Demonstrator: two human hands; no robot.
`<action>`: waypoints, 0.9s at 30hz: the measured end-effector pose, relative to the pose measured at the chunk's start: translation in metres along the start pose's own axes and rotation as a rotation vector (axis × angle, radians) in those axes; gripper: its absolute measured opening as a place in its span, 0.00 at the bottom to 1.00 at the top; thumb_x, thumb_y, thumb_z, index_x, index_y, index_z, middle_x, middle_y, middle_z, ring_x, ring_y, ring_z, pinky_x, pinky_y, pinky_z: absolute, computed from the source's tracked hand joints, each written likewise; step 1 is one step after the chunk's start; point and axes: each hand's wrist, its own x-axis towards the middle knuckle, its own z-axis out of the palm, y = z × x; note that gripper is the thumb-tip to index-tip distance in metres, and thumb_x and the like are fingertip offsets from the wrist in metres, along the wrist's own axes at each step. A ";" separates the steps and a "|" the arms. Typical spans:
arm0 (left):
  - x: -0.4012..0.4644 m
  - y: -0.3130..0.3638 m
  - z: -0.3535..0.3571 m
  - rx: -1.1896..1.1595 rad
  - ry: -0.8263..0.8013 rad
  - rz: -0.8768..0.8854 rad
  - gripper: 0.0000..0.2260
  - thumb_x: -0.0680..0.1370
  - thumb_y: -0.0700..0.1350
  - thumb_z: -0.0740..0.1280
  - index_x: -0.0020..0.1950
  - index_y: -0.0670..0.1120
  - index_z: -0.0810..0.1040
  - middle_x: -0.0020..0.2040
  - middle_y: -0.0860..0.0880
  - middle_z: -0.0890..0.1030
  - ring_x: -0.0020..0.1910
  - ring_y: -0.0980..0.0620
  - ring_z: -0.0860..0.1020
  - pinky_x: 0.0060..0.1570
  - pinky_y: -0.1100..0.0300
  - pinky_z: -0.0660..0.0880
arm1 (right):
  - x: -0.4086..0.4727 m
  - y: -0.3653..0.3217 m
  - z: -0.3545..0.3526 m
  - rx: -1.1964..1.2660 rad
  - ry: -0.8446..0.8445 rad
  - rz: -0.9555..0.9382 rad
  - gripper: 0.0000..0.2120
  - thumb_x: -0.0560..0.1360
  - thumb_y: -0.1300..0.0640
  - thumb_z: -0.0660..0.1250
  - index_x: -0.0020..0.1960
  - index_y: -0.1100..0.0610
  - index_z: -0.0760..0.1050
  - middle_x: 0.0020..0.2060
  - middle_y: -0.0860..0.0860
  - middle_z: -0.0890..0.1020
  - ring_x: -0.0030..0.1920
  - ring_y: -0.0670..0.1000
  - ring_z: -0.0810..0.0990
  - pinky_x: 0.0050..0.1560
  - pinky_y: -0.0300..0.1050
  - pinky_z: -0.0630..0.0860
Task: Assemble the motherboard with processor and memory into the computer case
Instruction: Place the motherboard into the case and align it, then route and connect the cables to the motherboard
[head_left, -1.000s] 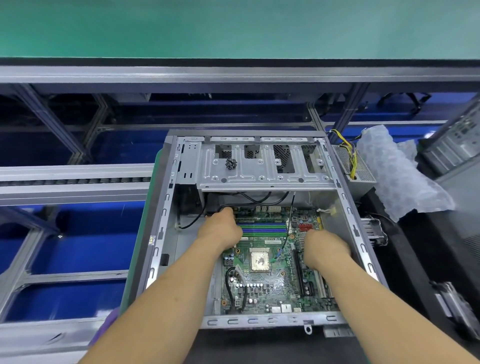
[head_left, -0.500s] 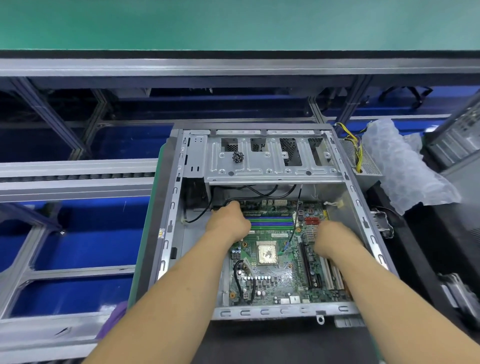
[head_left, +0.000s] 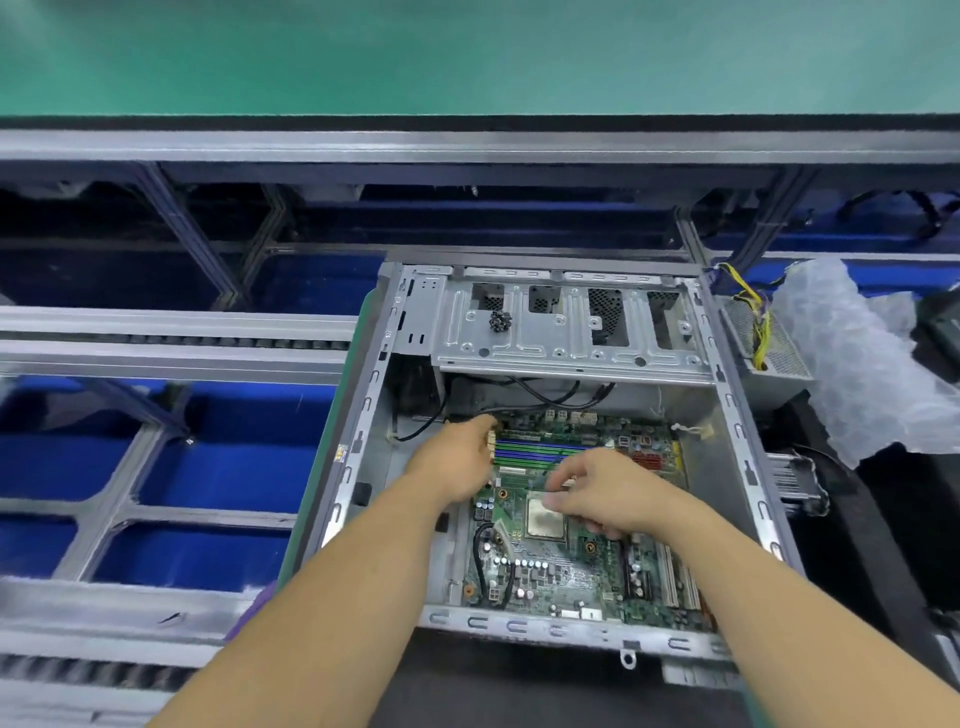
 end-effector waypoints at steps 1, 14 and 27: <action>-0.003 -0.001 -0.002 0.036 0.003 -0.004 0.22 0.80 0.42 0.56 0.74 0.54 0.67 0.60 0.44 0.79 0.51 0.43 0.79 0.49 0.51 0.79 | 0.000 -0.001 0.001 0.031 0.014 -0.033 0.06 0.79 0.50 0.70 0.54 0.51 0.79 0.27 0.48 0.80 0.22 0.45 0.73 0.21 0.37 0.68; -0.008 -0.003 -0.010 -0.043 0.166 -0.126 0.15 0.81 0.49 0.59 0.67 0.49 0.70 0.51 0.48 0.81 0.48 0.45 0.79 0.51 0.49 0.79 | 0.011 0.006 0.002 0.426 0.112 0.129 0.08 0.78 0.59 0.71 0.55 0.61 0.77 0.28 0.55 0.80 0.24 0.51 0.75 0.25 0.42 0.71; 0.003 0.004 -0.006 -0.331 0.139 -0.027 0.15 0.77 0.40 0.62 0.60 0.50 0.81 0.51 0.51 0.83 0.43 0.56 0.78 0.38 0.67 0.71 | 0.043 -0.033 0.017 1.097 0.234 -0.008 0.08 0.79 0.64 0.69 0.54 0.69 0.76 0.43 0.61 0.83 0.41 0.56 0.84 0.43 0.46 0.82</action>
